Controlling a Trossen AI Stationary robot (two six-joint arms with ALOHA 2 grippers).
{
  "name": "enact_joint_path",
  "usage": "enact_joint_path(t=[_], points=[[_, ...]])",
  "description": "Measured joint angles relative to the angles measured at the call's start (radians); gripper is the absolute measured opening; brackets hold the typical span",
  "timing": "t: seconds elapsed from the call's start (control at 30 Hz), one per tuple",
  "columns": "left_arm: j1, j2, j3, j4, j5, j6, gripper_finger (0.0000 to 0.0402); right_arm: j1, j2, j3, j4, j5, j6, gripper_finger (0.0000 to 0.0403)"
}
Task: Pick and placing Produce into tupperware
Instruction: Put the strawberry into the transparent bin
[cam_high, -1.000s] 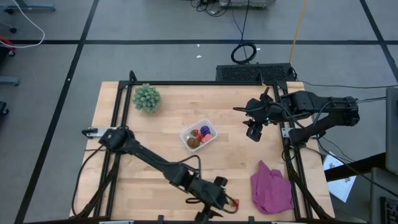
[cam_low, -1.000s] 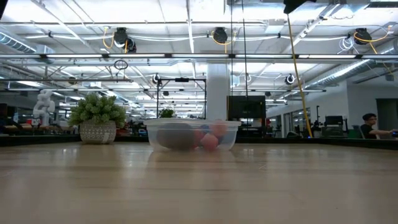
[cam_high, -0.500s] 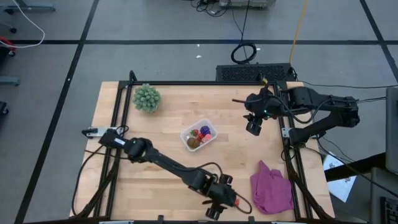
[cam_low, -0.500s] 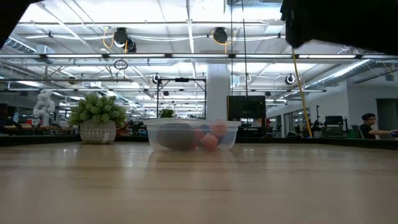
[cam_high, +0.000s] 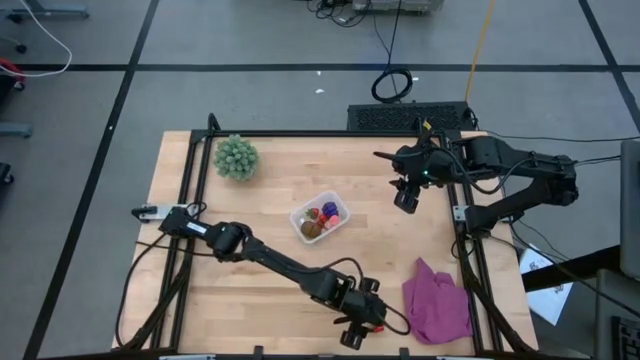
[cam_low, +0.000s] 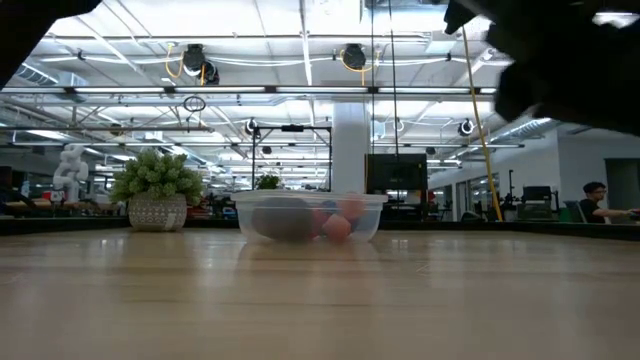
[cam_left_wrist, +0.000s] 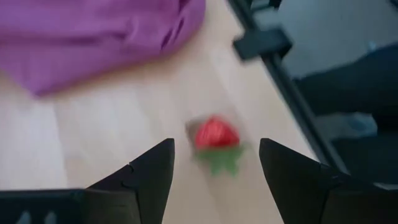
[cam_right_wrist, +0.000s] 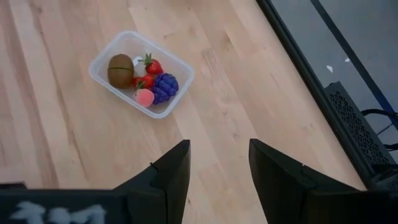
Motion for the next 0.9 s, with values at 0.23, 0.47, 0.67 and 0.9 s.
enact_joint_path(t=[0.23,0.47,0.67,0.9], points=[[-0.006,0.017,-0.001,0.047,0.006,-0.003,0.0241,0.000,0.000,0.000,0.013,0.002,-0.003,0.0155],[-0.015,0.026,0.002,0.096,-0.010,0.001,0.0241,0.000,0.000,0.000,0.089,0.002,-0.003,0.0155],[-0.019,0.050,0.000,0.114,-0.013,0.001,0.0241,0.000,0.000,0.000,0.135,0.001,0.002,0.0155],[-0.014,0.072,0.000,0.132,-0.008,-0.002,0.0241,0.003,0.000,0.000,0.139,0.000,0.032,0.0155]])
